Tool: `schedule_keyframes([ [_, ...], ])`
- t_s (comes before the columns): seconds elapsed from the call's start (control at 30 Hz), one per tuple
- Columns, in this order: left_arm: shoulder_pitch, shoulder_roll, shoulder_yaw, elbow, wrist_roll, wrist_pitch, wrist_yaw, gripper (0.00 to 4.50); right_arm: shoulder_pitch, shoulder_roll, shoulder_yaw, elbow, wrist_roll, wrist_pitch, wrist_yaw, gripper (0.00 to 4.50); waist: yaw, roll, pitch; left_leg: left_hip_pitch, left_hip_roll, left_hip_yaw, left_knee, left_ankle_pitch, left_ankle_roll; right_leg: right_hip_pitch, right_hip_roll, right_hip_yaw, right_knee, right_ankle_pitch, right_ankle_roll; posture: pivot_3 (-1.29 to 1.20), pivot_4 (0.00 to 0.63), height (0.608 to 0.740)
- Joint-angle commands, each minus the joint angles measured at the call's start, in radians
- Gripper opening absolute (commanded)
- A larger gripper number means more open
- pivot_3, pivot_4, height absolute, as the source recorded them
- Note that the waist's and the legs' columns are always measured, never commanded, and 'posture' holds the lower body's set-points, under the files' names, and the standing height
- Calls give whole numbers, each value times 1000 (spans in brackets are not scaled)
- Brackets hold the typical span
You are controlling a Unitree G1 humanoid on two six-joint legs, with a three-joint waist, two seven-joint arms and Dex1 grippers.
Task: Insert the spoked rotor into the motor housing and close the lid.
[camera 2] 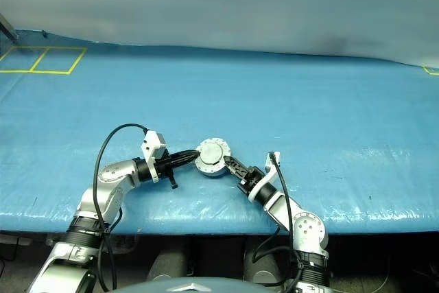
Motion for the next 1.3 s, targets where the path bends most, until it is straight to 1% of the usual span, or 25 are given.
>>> schedule_keyframes([
  [0.03, 6, -13, 5, -29, -26, 45, 9, 0, -7, -2, 21, 0, -10, -3, -3, 1264, 0, 0, 0, 0, 0, 0, 0, 0, 0, 0, 0, 0, 0, 0, 0, 0, 150, 740],
  [0.13, 7, -30, 31, -42, -64, 69, 27, 0, -11, 5, 9, -7, 15, -4, -2, 1264, 0, 0, 0, 0, 0, 0, 0, 0, 0, 0, 0, 0, 0, 0, 1, 0, 150, 740],
  [0.27, -2, -143, 183, -76, -253, 132, 115, 0, -21, 25, -15, -62, 95, -6, 12, 1264, 1, 0, 0, -2, 0, 0, 1, 0, 0, -2, 0, 0, 0, 1, 1, 0, 150, 740],
  [0.3, 1, -161, 205, -85, -287, 153, 124, 365, -27, 31, -17, -80, 110, -9, 8, 1264, 0, 0, 1, -5, 0, 0, 1, 0, 0, -3, 0, 0, 0, 2, 1, 0, 150, 740],
  [0.33, 3, -170, 216, -93, -306, 170, 128, 615, -32, 33, -18, -90, 119, -11, 4, 1264, 0, 0, 1, -6, 0, 0, 1, 0, 0, -5, 0, 0, 0, 3, -1, 0, 150, 740],
  [0.37, 7, -180, 227, -98, -329, 188, 132, 615, -41, 38, -20, -105, 132, -16, 0, 1264, 0, 0, 1, -7, 0, 0, 1, 0, 0, -5, 0, 0, 0, 4, -1, 0, 150, 740],
  [0.4, 14, -194, 241, -109, -364, 209, 143, 1013, -58, 44, -24, -123, 153, -25, -6, 1264, 0, 1, 1, -8, 0, 0, 0, 0, 0, -8, 1, 1, 1, 4, -1, 0, 150, 740],
  [0.43, 20, -207, 257, -118, -396, 229, 157, 1099, -74, 49, -29, -138, 171, -35, -12, 1264, 0, 1, 1, -10, 0, -1, 0, 0, 0, -9, 2, 1, 1, 4, -1, 0, 150, 740],
  [0.53, 38, -234, 298, -143, -475, 282, 185, 2069, -126, 63, -52, -155, 210, -76, -53, 1264, -1, 2, 2, -14, -1, -1, 2, 0, 0, -12, 2, 1, 1, 8, 6, 0, 150, 740],
  [0.6, 50, -250, 318, -157, -527, 317, 201, 2734, -160, 64, -65, -154, 235, -105, -79, 1264, 0, 2, 2, -14, -1, -1, 3, 0, 0, -11, 2, 1, 1, 8, 6, 0, 150, 740],
  [0.73, 85, -269, 313, -200, -598, 386, 213, 4068, -203, 54, -63, -167, 283, -141, -101, 1264, 1, 2, 2, -14, -1, -2, 4, 0, 0, -10, 2, 1, 0, 8, 6, 0, 150, 740],
  [0.77, 90, -274, 313, -202, -609, 399, 220, 4461, -212, 50, -60, -168, 290, -147, -103, 1264, 1, 2, 2, -14, -1, -2, 4, 0, 0, -10, 2, 2, 0, 8, 6, 0, 150, 740],
  [0.83, 94, -287, 323, -203, -662, 444, 237, 4461, -231, 42, -55, -169, 300, -156, -104, 1264, 1, 2, 2, -14, -1, -2, 3, 0, 0, -10, 2, 2, 0, 8, 6, 0, 150, 740],
  [0.93, 86, -302, 356, -201, -823, 569, 252, 4461, -243, 33, -46, -174, 309, -160, -106, 1264, 0, 2, 2, -14, -1, -2, 3, 0, 0, -11, 3, 2, 1, 8, 6, 0, 150, 740],
  [1.0, 81, -305, 366, -198, -888, 619, 253, 4461, -245, 29, -41, -178, 314, -161, -107, 1264, -1, 2, 2, -14, -1, -2, 4, 0, 0, -11, 3, 2, 1, 8, 6, 0, 150, 740],
  [1.17, 58, -327, 368, -182, -975, 677, 275, 4461, -230, 21, -3, -209, 322, -139, -104, 1264, -1, 2, 2, -14, -1, -2, 4, 0, 0, -11, 3, 2, 1, 8, 6, 0, 150, 740],
  [1.3, 36, -342, 350, -175, -985, 689, 278, 4461, -203, 21, 45, -223, 310, -119, -105, 1264, 0, 2, 2, -14, -1, -2, 4, 0, 0, -10, 3, 2, 1, 8, 6, 0, 150, 740],
])
